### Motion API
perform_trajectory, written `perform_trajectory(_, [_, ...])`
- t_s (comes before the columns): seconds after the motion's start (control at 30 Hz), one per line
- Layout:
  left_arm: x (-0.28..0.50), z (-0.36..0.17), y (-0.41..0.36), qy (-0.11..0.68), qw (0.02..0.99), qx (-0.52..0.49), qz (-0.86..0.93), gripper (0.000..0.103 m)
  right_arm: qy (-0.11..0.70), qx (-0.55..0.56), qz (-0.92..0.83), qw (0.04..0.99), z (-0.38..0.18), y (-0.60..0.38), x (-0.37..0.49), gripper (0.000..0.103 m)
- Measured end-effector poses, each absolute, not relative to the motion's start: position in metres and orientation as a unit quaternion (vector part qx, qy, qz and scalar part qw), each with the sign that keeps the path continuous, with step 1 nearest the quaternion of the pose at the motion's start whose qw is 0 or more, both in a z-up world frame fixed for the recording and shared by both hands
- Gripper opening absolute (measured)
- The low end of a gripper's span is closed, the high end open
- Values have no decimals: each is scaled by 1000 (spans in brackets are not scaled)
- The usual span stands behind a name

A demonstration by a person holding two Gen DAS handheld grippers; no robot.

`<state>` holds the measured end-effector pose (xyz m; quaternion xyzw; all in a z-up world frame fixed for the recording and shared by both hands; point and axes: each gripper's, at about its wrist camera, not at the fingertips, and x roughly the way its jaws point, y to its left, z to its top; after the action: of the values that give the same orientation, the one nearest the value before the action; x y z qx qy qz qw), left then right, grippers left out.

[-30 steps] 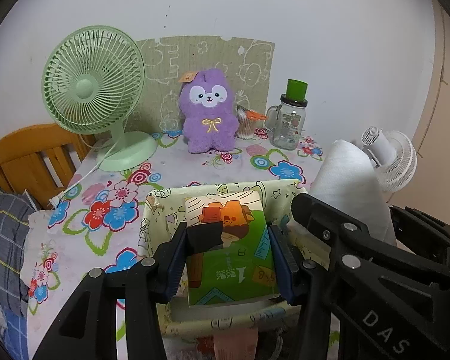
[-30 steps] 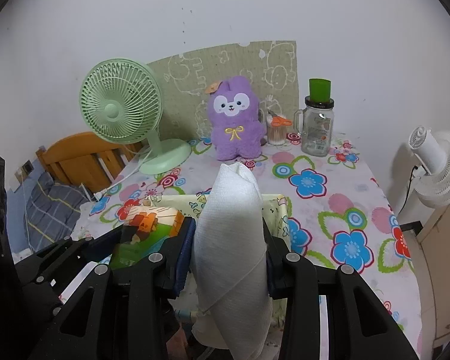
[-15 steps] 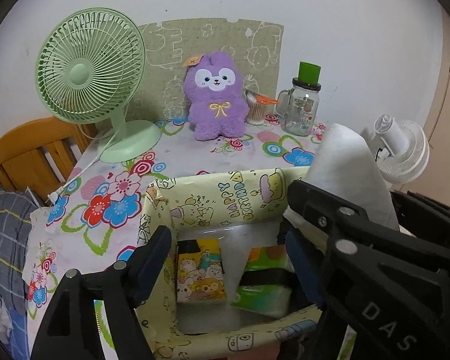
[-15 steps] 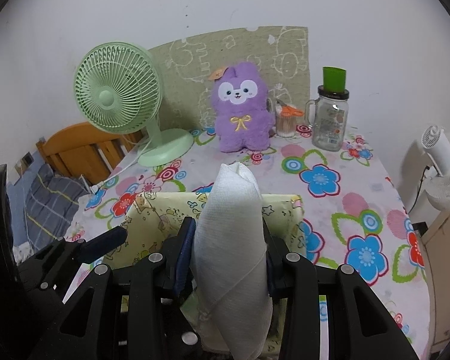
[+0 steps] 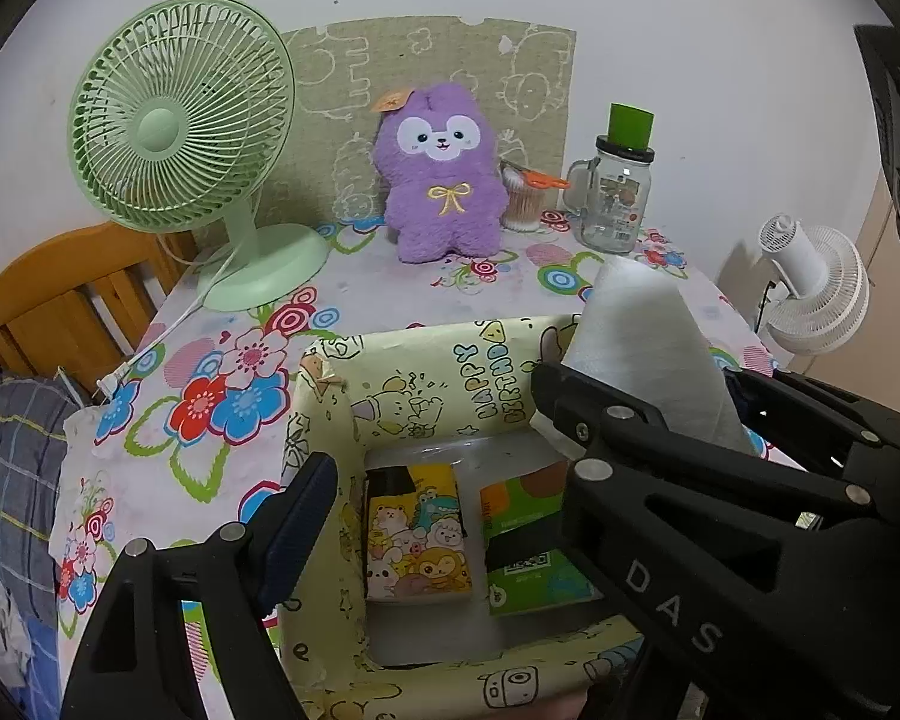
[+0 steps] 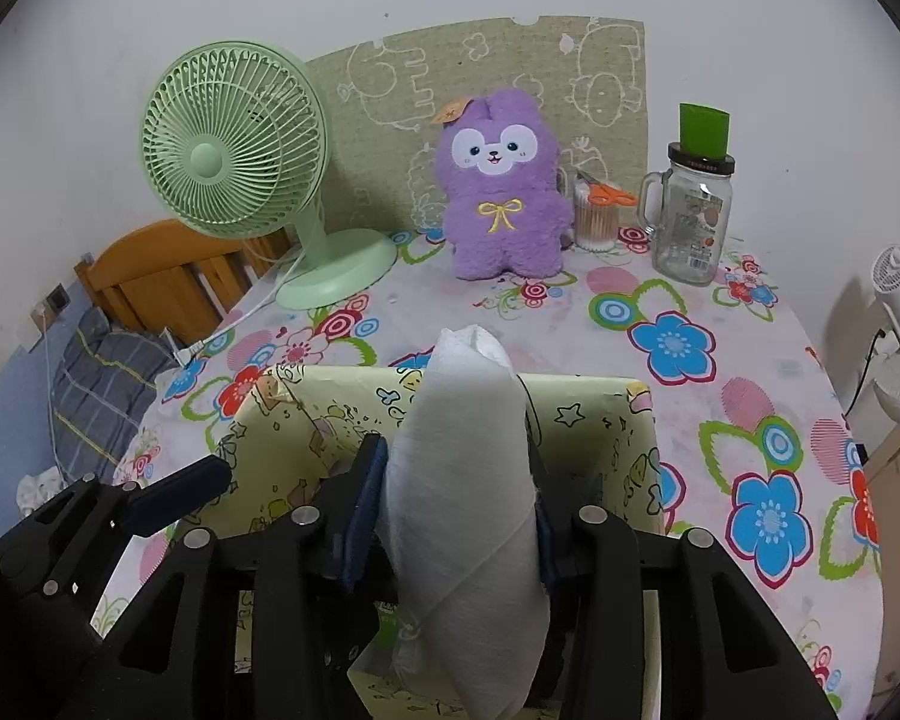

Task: Organize soft objects
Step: 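Lower the green tissue box into the box and open the left tool while the right tool releases the cloth, then withdraw both open tools up and out of the fabric box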

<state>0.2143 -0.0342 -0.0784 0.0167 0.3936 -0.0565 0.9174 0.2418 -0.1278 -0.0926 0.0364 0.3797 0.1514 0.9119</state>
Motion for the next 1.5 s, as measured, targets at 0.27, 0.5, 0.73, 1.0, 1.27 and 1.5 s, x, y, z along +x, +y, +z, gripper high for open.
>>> perform_trajectory(0.27, [214, -81, -28, 400, 915, 8, -53, 89, 366, 53, 155, 916, -87, -133, 233, 79])
perform_trajectory(0.5, [203, -77, -32, 391, 918, 16, -58, 97, 380, 25, 154, 912, -87, -126, 221, 84])
perform_trajectory(0.73, [190, -70, -30, 384, 921, 11, -60, 98, 378, 28, 146, 914, -80, -130, 206, 86])
perform_trajectory(1.0, [169, -59, -33, 369, 927, 12, -63, 101, 371, 34, 134, 918, -68, -135, 185, 91])
perform_trajectory(1.27, [151, -50, -33, 355, 932, 11, -69, 102, 356, 29, 125, 926, -56, -138, 165, 93])
perform_trajectory(1.5, [135, -42, -32, 341, 938, 13, -65, 103, 339, 26, 115, 934, -46, -139, 147, 98])
